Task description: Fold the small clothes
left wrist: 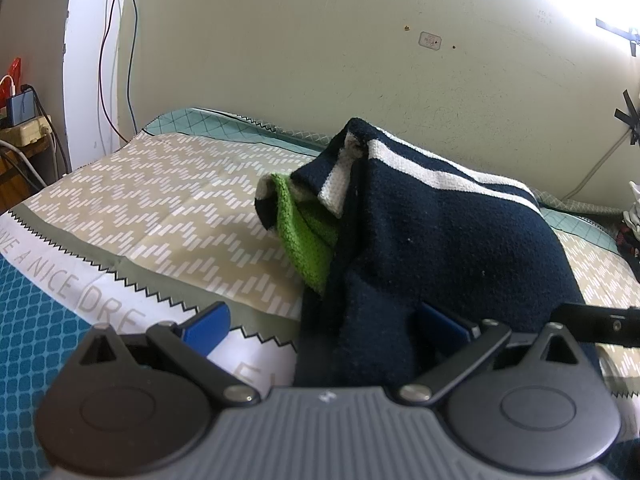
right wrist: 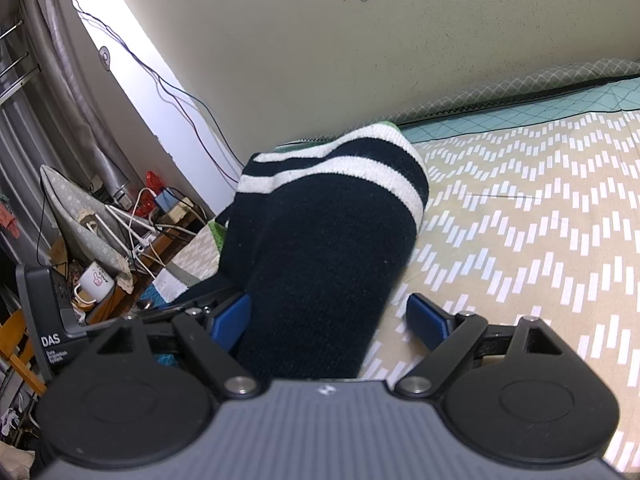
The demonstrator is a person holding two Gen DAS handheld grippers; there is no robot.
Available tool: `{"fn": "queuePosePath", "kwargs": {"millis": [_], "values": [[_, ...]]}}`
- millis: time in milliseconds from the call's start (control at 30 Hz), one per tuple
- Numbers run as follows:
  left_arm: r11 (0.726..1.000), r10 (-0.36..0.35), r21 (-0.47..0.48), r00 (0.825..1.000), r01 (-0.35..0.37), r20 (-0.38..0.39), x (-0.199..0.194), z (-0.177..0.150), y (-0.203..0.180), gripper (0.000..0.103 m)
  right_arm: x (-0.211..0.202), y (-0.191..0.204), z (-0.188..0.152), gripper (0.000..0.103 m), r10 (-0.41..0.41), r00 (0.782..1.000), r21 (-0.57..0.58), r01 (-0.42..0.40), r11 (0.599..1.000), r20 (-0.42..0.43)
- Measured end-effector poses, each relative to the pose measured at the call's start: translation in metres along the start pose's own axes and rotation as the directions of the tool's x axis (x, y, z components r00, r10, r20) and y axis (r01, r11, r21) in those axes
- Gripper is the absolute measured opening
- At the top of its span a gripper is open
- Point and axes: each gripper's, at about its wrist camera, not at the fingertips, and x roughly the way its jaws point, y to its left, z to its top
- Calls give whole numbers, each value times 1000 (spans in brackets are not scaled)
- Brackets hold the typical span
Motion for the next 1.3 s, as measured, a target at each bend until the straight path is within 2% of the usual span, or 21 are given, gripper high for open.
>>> {"fn": "queuePosePath", "kwargs": {"millis": [300,600,833,1033,1100,1300], "values": [[1000,-7,-4,1000,7,-6,0,0,0,103,0,0,0,84,-1,1000,1,1,1000,1],[996,-83,-36,996,82,-45,8,5,11,103,1,1,1,85,-4,1000,6,4,1000,1],[980,-192,-65,979,188,-70,23,20,13,103,14,5,10,87,-10,1000,-22,10,1000,-22],[976,-213,-58,975,209,-61,29,20,11,101,36,11,21,82,-24,999,-53,22,998,-34],[965,-259,-53,964,257,-54,29,20,10,75,39,14,21,79,-23,999,-74,20,997,-38],[956,-284,-77,959,282,-14,28,21,11,49,37,27,33,57,-10,1000,-170,6,985,-24]]}}
